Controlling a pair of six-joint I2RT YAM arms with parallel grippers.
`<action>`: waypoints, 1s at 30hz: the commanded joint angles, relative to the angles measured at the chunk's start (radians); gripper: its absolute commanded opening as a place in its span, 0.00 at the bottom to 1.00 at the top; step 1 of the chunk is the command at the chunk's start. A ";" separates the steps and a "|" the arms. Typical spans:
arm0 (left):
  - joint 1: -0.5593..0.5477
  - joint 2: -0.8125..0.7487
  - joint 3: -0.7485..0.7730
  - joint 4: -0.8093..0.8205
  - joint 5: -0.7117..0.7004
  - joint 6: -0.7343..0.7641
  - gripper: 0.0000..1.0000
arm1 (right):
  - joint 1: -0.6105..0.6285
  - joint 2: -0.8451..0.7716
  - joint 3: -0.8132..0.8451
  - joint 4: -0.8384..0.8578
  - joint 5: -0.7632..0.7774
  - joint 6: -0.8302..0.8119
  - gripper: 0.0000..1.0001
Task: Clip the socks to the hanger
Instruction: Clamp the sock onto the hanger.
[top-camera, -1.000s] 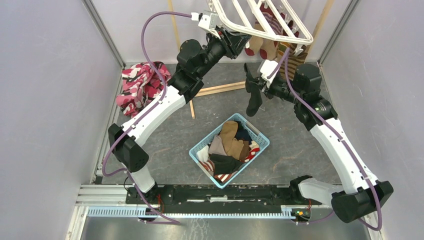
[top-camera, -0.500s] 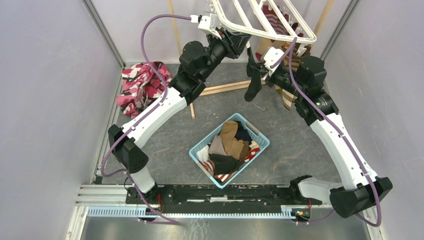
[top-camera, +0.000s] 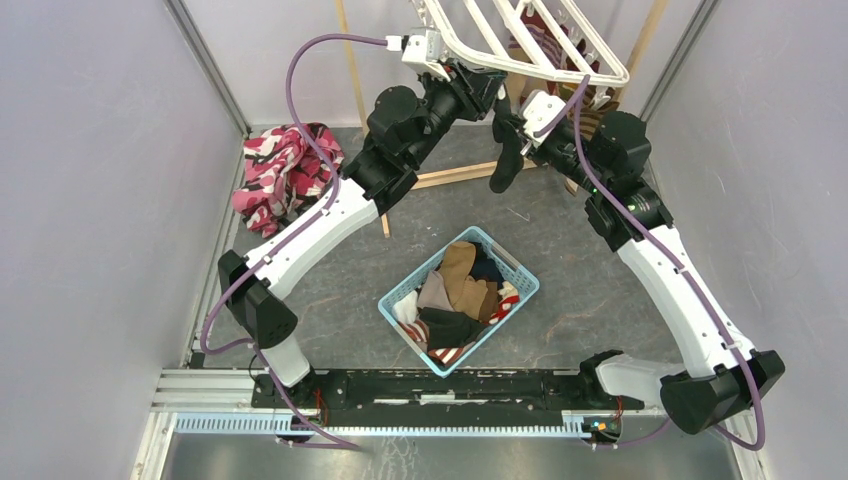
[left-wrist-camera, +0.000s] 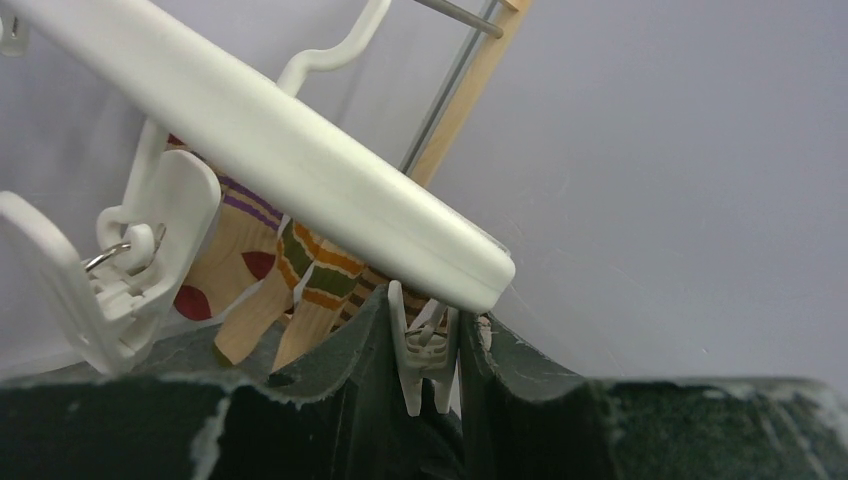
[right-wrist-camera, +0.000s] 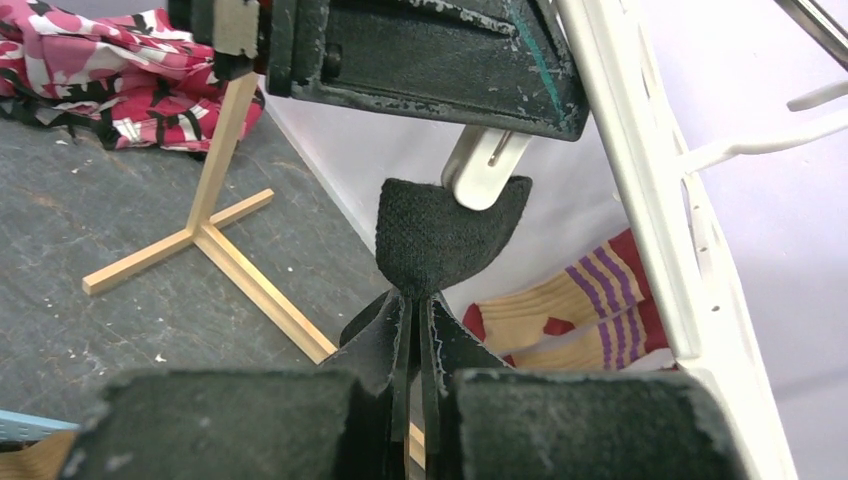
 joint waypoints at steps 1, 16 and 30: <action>-0.009 -0.023 0.044 -0.001 -0.046 -0.045 0.02 | 0.009 -0.001 0.031 0.061 0.052 -0.024 0.00; -0.013 -0.036 0.054 -0.034 -0.121 -0.114 0.03 | 0.023 -0.008 -0.001 0.058 0.076 -0.033 0.00; -0.013 -0.033 0.036 -0.021 -0.121 -0.174 0.03 | 0.036 0.006 0.013 0.048 0.062 -0.015 0.00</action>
